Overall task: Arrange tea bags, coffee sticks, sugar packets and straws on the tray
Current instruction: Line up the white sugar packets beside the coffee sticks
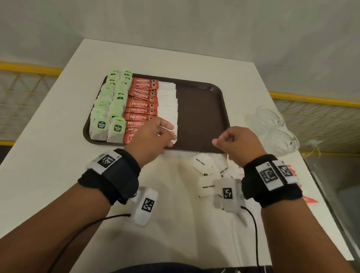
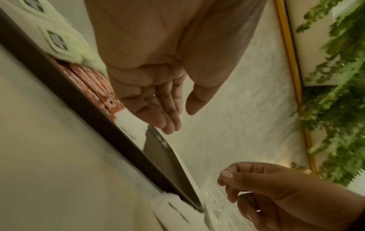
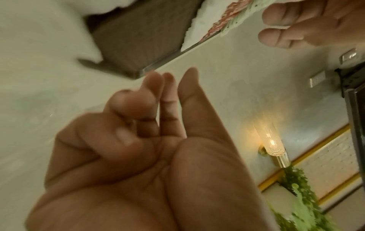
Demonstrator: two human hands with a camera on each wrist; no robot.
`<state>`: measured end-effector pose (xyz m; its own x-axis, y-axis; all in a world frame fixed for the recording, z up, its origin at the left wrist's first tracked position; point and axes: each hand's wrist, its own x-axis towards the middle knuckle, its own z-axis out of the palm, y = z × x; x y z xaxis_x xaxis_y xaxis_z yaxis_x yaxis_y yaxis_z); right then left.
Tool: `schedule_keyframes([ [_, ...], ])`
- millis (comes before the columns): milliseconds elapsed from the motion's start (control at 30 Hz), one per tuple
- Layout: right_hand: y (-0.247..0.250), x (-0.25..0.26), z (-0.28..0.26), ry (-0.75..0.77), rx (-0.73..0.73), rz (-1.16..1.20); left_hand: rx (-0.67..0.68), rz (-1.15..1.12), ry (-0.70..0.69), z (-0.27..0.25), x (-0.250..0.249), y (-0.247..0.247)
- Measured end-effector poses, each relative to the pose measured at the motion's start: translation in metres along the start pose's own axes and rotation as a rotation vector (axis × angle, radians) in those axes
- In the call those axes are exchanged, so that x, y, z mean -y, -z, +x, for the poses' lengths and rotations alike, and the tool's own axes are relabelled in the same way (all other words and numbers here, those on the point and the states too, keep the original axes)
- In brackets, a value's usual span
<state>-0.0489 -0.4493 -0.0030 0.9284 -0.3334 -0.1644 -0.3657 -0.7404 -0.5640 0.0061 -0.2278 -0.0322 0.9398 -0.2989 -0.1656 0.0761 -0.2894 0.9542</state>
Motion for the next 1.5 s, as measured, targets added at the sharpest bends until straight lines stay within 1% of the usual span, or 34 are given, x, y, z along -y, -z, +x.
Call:
schedule_keyframes([
  [100,0.019,-0.032,-0.024,0.027,0.098,-0.152,0.081,0.192,-0.045,-0.005,0.0,-0.034],
  [200,0.022,-0.055,-0.04,0.007,0.191,-0.248,0.148,0.354,-0.057,-0.008,0.006,-0.064],
  [333,0.016,-0.064,-0.053,0.016,0.242,-0.299,0.144,0.686,-0.163,-0.008,0.012,-0.092],
  [467,0.007,-0.063,-0.058,0.044,0.247,-0.361,0.127,0.795,-0.154,-0.01,0.011,-0.107],
  [567,-0.001,-0.064,-0.06,0.069,0.229,-0.372,0.128,0.795,-0.154,-0.011,0.011,-0.111],
  [667,-0.003,-0.065,-0.061,0.082,0.223,-0.354,0.156,0.786,-0.104,-0.012,0.01,-0.114],
  [767,-0.003,-0.067,-0.06,0.094,0.222,-0.328,0.197,0.839,-0.054,-0.012,0.011,-0.116],
  [833,-0.003,-0.068,-0.06,0.094,0.221,-0.306,0.198,0.85,-0.023,-0.012,0.014,-0.117],
  [1033,-0.003,-0.069,-0.058,0.081,0.222,-0.258,0.221,0.801,-0.015,-0.006,0.021,-0.114],
  [1167,-0.003,-0.07,-0.057,0.069,0.227,-0.245,0.165,0.749,-0.013,-0.004,0.019,-0.11],
  [1267,-0.003,-0.07,-0.055,0.058,0.22,-0.219,0.121,0.647,-0.016,-0.008,0.016,-0.112],
  [1400,-0.003,-0.071,-0.052,0.035,0.198,-0.143,0.12,0.533,-0.026,-0.009,0.014,-0.11],
  [1500,0.0,-0.071,-0.05,0.044,0.193,-0.114,0.122,0.444,0.008,-0.01,0.013,-0.105],
])
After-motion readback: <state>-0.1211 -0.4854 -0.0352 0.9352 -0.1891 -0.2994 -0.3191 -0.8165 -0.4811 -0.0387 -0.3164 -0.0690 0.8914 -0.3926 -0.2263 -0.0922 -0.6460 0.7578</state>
